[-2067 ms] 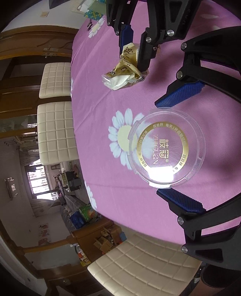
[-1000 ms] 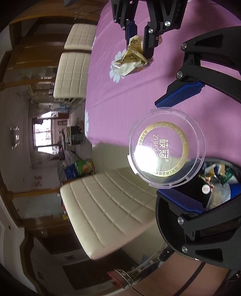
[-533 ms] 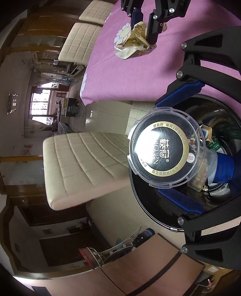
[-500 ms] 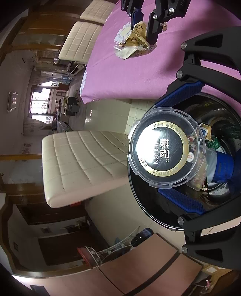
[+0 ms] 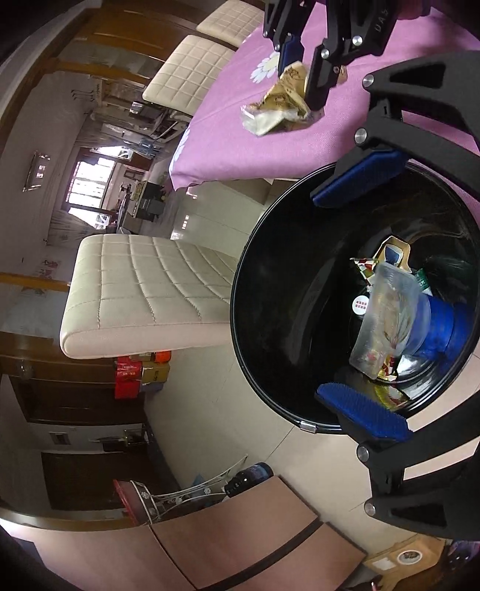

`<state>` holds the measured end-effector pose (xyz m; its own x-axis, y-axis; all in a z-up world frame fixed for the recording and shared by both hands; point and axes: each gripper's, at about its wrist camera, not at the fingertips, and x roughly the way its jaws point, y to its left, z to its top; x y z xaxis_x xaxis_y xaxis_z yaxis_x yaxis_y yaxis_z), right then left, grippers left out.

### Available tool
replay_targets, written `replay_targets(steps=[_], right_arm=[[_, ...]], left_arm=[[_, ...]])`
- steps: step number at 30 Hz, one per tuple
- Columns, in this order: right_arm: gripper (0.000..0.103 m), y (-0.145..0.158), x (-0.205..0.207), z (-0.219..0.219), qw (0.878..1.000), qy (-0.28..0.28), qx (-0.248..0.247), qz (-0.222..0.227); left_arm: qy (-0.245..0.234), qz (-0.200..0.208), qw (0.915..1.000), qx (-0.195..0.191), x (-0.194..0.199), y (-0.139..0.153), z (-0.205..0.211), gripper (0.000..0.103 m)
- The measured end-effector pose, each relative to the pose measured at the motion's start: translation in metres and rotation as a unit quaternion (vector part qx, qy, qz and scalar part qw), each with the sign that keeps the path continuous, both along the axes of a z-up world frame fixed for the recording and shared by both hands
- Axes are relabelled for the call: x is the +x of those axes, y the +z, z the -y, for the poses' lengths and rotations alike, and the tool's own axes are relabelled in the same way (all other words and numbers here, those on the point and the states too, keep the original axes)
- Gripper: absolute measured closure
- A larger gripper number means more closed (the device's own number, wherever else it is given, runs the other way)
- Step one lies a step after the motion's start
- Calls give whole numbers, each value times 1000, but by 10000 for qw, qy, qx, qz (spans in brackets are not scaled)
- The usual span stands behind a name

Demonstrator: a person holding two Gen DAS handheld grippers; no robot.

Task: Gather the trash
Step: 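Lower the gold wrapper into the bin and open the right tool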

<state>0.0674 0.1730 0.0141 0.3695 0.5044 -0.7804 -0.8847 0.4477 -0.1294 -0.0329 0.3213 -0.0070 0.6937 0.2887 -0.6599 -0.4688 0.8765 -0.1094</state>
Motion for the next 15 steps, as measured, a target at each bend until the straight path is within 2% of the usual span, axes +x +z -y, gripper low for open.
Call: replay_targets(steps=[3, 10, 12, 15], right_arm=[[68, -2, -4, -10, 10000, 83, 3, -47], [67, -9, -15, -30, 9994, 309, -25, -183], [65, -10, -19, -36, 9991, 378, -31, -189], [57, -11, -23, -41, 9988, 442, 2, -196]], left_arm=[[31, 75, 10000, 13, -6, 0, -3, 9], [246, 107, 9986, 463, -18, 4, -5, 9], [268, 101, 9981, 536, -22, 4, -5, 9], [280, 94, 9978, 587, -25, 5, -8, 9]])
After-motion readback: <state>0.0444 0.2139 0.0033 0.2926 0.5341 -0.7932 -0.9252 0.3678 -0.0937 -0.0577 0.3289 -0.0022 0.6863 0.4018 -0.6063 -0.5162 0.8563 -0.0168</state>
